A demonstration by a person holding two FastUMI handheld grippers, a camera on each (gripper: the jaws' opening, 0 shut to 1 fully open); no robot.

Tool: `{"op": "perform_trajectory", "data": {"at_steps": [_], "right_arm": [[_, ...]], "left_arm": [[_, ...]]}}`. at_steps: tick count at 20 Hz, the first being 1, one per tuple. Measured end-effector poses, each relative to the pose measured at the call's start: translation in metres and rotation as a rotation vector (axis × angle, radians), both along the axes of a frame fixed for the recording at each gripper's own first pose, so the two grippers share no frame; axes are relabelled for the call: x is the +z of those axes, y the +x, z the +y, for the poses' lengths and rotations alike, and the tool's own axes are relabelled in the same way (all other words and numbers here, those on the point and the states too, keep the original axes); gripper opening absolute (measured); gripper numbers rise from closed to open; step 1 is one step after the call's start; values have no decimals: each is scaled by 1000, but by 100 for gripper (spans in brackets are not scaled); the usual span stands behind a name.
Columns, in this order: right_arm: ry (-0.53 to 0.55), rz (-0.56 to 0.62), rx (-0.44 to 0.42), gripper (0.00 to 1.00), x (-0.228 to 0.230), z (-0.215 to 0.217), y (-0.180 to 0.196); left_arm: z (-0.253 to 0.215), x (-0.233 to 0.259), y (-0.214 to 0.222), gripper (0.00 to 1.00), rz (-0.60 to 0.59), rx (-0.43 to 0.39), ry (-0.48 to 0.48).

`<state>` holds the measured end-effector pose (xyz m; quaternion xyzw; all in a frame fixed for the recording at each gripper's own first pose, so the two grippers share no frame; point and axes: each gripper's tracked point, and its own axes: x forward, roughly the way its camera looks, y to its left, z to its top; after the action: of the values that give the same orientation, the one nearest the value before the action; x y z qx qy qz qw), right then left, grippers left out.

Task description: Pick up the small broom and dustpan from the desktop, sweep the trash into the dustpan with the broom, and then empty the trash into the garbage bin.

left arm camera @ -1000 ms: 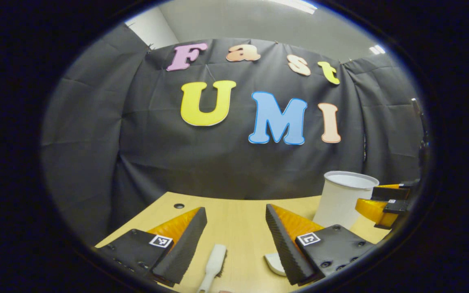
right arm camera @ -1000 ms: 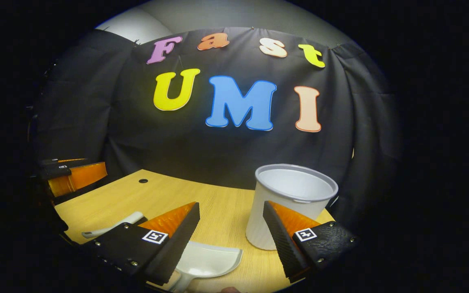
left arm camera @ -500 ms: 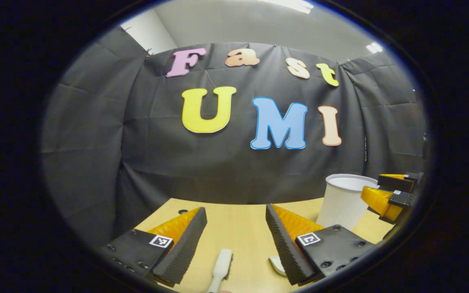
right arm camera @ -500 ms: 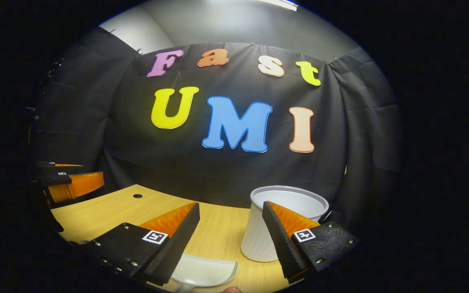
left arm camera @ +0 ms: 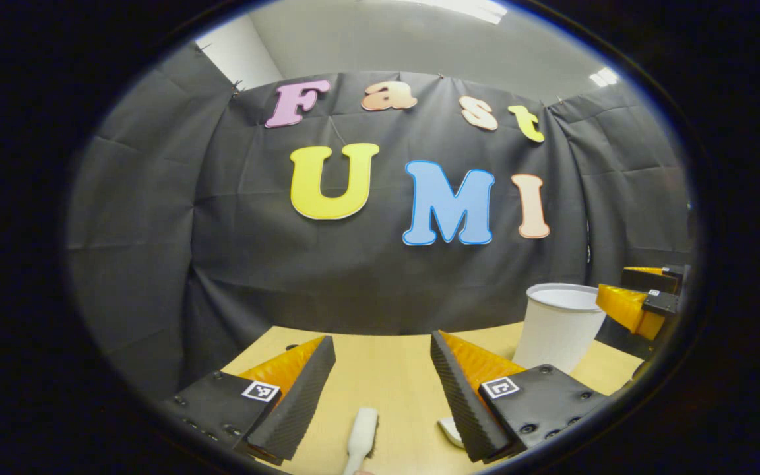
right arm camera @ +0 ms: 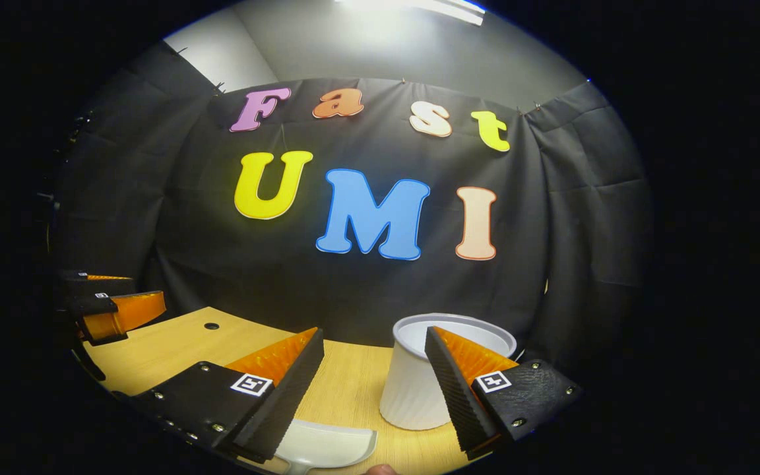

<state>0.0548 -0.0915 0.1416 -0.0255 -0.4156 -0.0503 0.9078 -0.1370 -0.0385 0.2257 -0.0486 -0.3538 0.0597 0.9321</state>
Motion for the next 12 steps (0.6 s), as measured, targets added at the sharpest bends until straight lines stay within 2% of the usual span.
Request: {"op": "perform_trajectory", "data": {"at_steps": [7, 12], "right_arm": [[37, 15, -23, 96, -8, -3, -4], [49, -18, -25, 96, -7, -10, -20]], "left_arm": [[1, 4, -8, 96, -5, 5, 47], [-10, 6, -11, 96, -6, 5, 66]]}}
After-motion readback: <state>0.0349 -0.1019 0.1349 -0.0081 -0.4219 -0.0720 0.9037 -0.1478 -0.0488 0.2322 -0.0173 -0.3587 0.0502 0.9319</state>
